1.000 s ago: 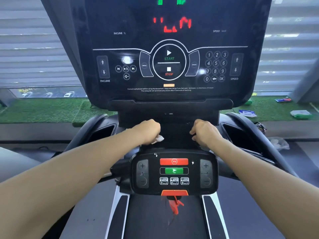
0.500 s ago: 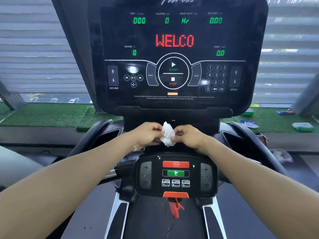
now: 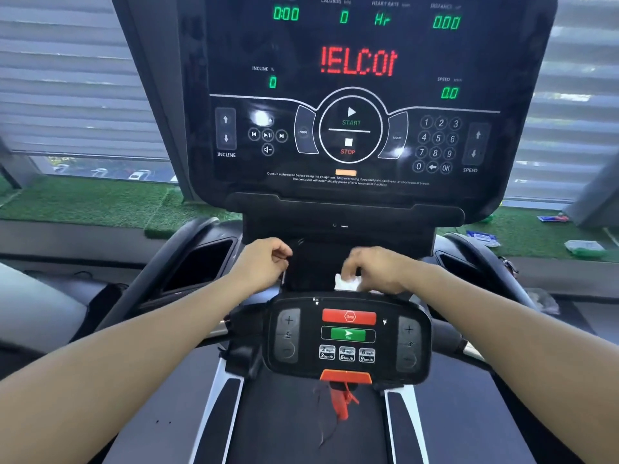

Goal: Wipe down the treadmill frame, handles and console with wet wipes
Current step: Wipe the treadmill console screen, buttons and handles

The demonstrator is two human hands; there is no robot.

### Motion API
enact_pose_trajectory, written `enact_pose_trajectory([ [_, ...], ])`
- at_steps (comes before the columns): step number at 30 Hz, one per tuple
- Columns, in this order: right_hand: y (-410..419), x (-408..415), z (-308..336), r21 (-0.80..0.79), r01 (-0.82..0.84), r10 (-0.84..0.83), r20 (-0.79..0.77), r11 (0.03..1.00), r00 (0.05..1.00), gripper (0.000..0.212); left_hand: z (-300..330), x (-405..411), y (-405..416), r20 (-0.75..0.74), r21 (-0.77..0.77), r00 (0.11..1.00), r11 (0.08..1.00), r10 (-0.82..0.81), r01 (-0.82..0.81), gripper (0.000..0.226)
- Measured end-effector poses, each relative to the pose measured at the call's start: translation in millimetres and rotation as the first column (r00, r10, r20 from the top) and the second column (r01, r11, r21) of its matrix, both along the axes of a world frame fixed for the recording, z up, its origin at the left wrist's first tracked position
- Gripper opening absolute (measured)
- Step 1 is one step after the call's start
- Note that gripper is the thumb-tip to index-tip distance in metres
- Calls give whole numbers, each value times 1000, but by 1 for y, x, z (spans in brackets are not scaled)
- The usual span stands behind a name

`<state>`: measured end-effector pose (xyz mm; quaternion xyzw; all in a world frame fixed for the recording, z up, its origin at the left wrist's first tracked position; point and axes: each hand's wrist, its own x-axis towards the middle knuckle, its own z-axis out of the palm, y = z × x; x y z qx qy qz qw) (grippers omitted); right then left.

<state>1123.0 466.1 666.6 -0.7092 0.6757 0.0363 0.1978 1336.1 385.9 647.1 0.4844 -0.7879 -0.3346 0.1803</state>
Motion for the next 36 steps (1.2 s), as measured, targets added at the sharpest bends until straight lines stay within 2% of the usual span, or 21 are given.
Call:
enact_pose_trajectory([
  [1, 1, -3, -2, 54, -16, 16, 9, 998, 1000, 20, -3, 1, 1, 11, -5, 1000, 1000, -4, 4, 16],
  [2, 0, -7, -3, 96, -17, 15, 17, 995, 1000, 24, -5, 2, 2, 21, -5, 1000, 1000, -13, 13, 17],
  [6, -4, -14, 1, 187, -29, 24, 29, 982, 999, 51, -16, 6, 3, 50, 3, 998, 999, -32, 31, 19],
  [8, -9, -1, 1, 170, -52, 45, 47, 984, 998, 44, -20, 8, 0, 53, 4, 998, 1000, -24, 24, 21],
  [12, -27, 40, -4, 48, -147, 144, 72, 988, 987, 13, -27, 11, -5, -15, 8, 999, 999, 43, -43, 23],
  [15, -41, 61, -7, -25, -158, 159, 22, 987, 987, 11, -30, 10, -6, -25, 10, 997, 998, 67, -67, 23],
  [18, -52, 66, -11, -100, -84, 84, 3, 991, 996, 12, -30, 9, -5, 6, -12, 999, 999, 49, -49, 26],
  [21, -56, 65, -14, -164, -59, 44, -89, 985, 995, 15, -29, 10, -3, 26, -26, 999, 999, 36, -35, 29],
  [24, -58, 60, -18, -236, -12, -29, -172, 972, 985, 6, -28, 11, -1, 51, -41, 998, 999, 29, -27, 32],
  [26, -57, 54, -19, -211, -11, -25, -164, 978, 986, 10, -28, 11, -1, 71, -54, 997, 998, 23, -19, 34],
  [28, -52, 48, -18, -123, -65, 45, -158, 990, 986, 7, -29, 11, -1, 86, -60, 996, 998, 21, -16, 34],
  [30, -46, 45, -18, -53, -114, 106, -124, 992, 986, 15, -29, 10, -1, 98, -62, 995, 998, 16, -10, 35],
  [32, -42, 44, -17, -91, -234, 212, -201, 968, 956, 12, -28, 10, -1, 119, -72, 993, 997, 5, 4, 38],
  [36, -51, 51, -14, -114, -191, 171, -168, 975, 971, 4, -25, 9, 1, 166, -94, 986, 995, -16, 32, 46],
])
